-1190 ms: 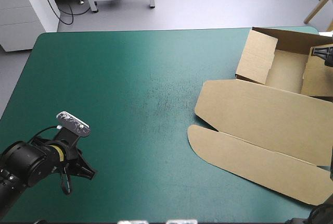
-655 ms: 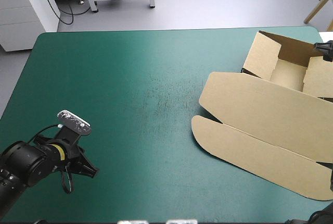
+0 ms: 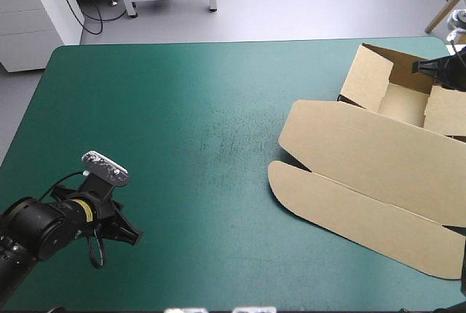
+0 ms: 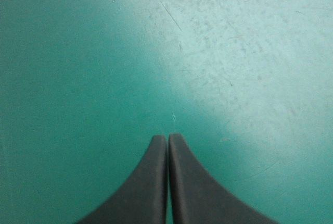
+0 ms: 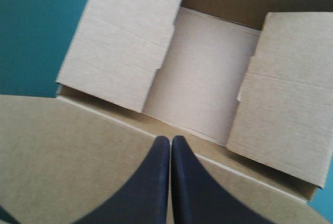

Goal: Fold the box

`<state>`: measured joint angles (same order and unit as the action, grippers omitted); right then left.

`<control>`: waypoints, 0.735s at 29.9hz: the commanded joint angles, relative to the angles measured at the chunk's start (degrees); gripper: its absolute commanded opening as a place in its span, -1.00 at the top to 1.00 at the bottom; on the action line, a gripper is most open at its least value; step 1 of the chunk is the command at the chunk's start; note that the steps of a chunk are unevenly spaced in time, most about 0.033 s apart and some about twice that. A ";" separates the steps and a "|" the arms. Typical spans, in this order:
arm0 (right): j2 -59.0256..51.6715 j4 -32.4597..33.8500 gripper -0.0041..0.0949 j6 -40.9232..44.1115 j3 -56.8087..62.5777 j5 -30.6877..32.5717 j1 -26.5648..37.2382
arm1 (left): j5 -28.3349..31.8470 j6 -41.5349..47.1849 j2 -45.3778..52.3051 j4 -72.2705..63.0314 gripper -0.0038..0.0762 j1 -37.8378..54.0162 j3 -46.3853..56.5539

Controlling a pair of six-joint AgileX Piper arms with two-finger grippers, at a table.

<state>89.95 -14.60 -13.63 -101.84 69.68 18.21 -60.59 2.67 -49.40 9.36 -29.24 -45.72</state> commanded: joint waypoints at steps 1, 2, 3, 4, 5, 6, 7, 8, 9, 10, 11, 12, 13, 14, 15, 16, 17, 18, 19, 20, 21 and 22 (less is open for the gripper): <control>-6.21 -1.27 0.93 -0.85 -1.89 -0.81 -4.17 | 2.50 0.56 0.51 0.57 0.93 -0.41 -1.29; -7.42 -1.27 0.93 -0.85 -1.77 -0.81 -5.79 | 2.50 0.56 0.51 0.92 0.93 -0.41 -1.29; -8.44 -1.27 0.93 -0.85 -1.41 -0.81 -7.08 | 2.50 0.56 0.51 1.29 0.93 -0.41 -1.29; -9.77 -1.00 0.93 -0.85 -0.87 -0.81 -8.72 | 2.50 0.56 0.51 1.64 0.93 -0.41 -1.29; -11.07 -0.77 0.93 -0.85 -0.15 -0.81 -10.36 | 2.50 0.56 0.51 1.64 0.93 -0.41 -1.29; -12.19 -0.52 0.93 -0.94 0.78 -0.81 -11.59 | 2.50 0.56 0.51 1.64 0.93 -0.41 -1.29; -13.63 -0.25 0.93 -0.94 1.94 -0.81 -12.99 | 2.50 0.56 0.51 1.64 0.93 -0.41 -1.29; -15.15 -0.05 0.93 -0.94 3.25 -0.81 -14.24 | 2.50 0.56 0.51 1.64 0.93 -0.41 -1.29; -16.68 0.01 0.93 -0.94 4.38 -0.81 -15.12 | 2.50 0.56 0.61 1.46 0.93 -0.41 -1.29; -18.32 0.31 0.93 -0.94 5.95 -0.81 -16.08 | 2.50 0.56 0.65 1.41 0.93 -0.41 -1.29; -20.11 0.46 0.93 -1.37 7.69 -0.81 -16.84 | 2.50 0.56 1.03 1.14 0.93 -0.41 -1.29; -21.55 0.46 0.93 -1.55 9.20 -1.09 -17.43 | 2.76 0.56 1.46 0.78 0.93 -0.41 -1.29; -23.42 0.46 0.93 -1.78 11.16 -1.39 -17.84 | 2.88 0.56 2.13 0.38 0.93 -0.41 -1.29; -25.39 0.46 0.93 -1.76 13.22 -2.17 -18.07 | 2.93 0.56 2.86 0.08 0.93 -0.41 -1.29; -26.97 0.46 0.93 -1.76 14.97 -2.62 -18.21 | 2.93 0.56 3.72 0.10 0.93 -0.41 -1.17; -28.97 0.46 0.93 -1.76 17.19 -3.10 -18.21 | 2.67 0.56 4.70 -0.05 0.93 -0.41 -1.17; -31.06 0.46 0.93 -1.94 19.48 -3.50 -18.18 | 2.41 0.56 5.77 -0.04 0.93 -0.41 -1.09; -33.15 0.46 0.94 -2.18 21.83 -3.80 -18.18 | 2.10 0.06 6.71 -0.04 0.93 -0.41 -0.85; -35.30 0.46 0.94 -2.45 24.24 -4.12 -18.18 | 1.81 -0.07 7.98 -0.04 0.93 -0.41 -0.55; -37.37 0.46 0.94 -2.45 26.68 -4.35 -18.18 | 1.57 -0.21 9.34 -0.04 0.93 -0.41 0.01; -39.05 0.46 0.94 -2.54 28.67 -4.48 -18.18 | 1.41 -0.21 10.49 0.07 0.93 -0.41 0.58; -41.03 0.46 0.94 -2.54 31.18 -4.74 -18.18 | 1.41 -0.21 12.00 0.16 0.93 -0.41 1.42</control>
<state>53.84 -13.76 -15.39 -74.42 68.75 0.26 -60.77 2.42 -40.53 9.36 -29.24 -44.17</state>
